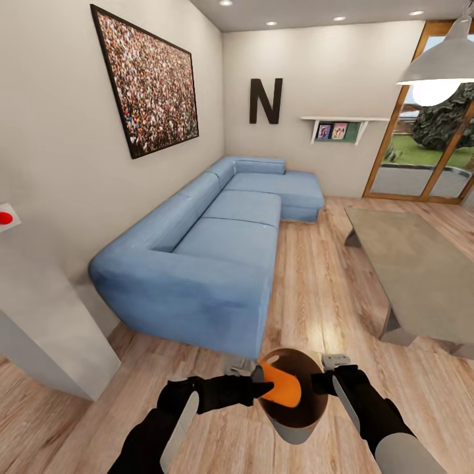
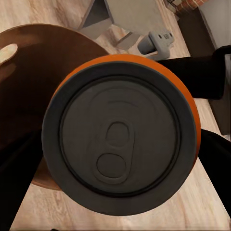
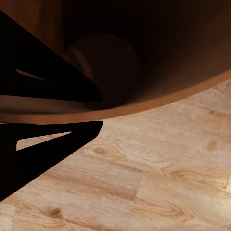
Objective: Put the three can of soda from the living room inside the tash can in the kitchen.
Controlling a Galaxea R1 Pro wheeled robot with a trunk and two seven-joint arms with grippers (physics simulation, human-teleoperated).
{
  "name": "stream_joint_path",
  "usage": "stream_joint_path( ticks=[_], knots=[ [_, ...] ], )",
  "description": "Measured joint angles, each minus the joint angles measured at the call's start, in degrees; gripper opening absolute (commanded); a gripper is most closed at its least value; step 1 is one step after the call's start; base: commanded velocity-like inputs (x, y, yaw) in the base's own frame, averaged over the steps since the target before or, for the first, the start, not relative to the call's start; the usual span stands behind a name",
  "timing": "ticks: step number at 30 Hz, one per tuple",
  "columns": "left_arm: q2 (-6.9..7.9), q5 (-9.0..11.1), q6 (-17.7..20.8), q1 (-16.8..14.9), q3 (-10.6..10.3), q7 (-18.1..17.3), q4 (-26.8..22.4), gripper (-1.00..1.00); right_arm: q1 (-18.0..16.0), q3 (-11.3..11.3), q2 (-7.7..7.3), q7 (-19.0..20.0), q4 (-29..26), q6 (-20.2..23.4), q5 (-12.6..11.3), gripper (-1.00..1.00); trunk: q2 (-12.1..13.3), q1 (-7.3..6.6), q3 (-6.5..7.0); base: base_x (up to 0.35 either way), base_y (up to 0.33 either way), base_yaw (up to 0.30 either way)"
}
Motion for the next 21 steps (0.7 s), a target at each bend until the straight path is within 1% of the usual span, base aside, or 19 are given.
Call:
stream_joint_path(
  ticks=[3,4,13,16,19,21],
  knots=[
    [-0.17,0.0,0.0,0.0,-0.1,0.0,0.5,-1.00,0.0,0.0,0.00,0.0,0.0,0.0,0.0,-1.00,0.0,0.00,0.00,0.000,0.000,0.000],
    [-0.22,0.0,0.0,0.0,-0.1,0.0,0.7,1.00,0.0,0.0,0.00,0.0,0.0,0.0,0.0,-1.00,0.0,0.00,0.00,0.000,0.000,0.000],
    [-0.33,0.0,0.0,0.0,-0.1,0.1,0.8,1.00,0.0,0.0,0.00,0.0,0.0,0.0,-0.1,-1.00,0.0,0.00,0.00,0.000,0.000,0.000],
    [-0.37,0.0,0.0,0.0,-0.1,0.1,0.8,1.00,0.0,0.0,-0.01,0.0,0.0,0.0,0.5,-1.00,0.0,0.00,0.00,0.000,0.000,0.000],
    [-0.34,0.1,0.0,0.0,-0.1,0.0,0.5,1.00,0.0,0.0,0.01,0.0,0.0,0.0,-0.3,-1.00,0.0,0.00,0.00,0.000,0.000,0.000],
    [-0.23,0.1,0.0,0.0,0.0,-0.3,0.1,1.00,0.0,0.0,0.00,0.0,0.0,0.0,0.0,-1.00,0.0,0.00,0.00,0.000,0.000,0.000]
  ],
)
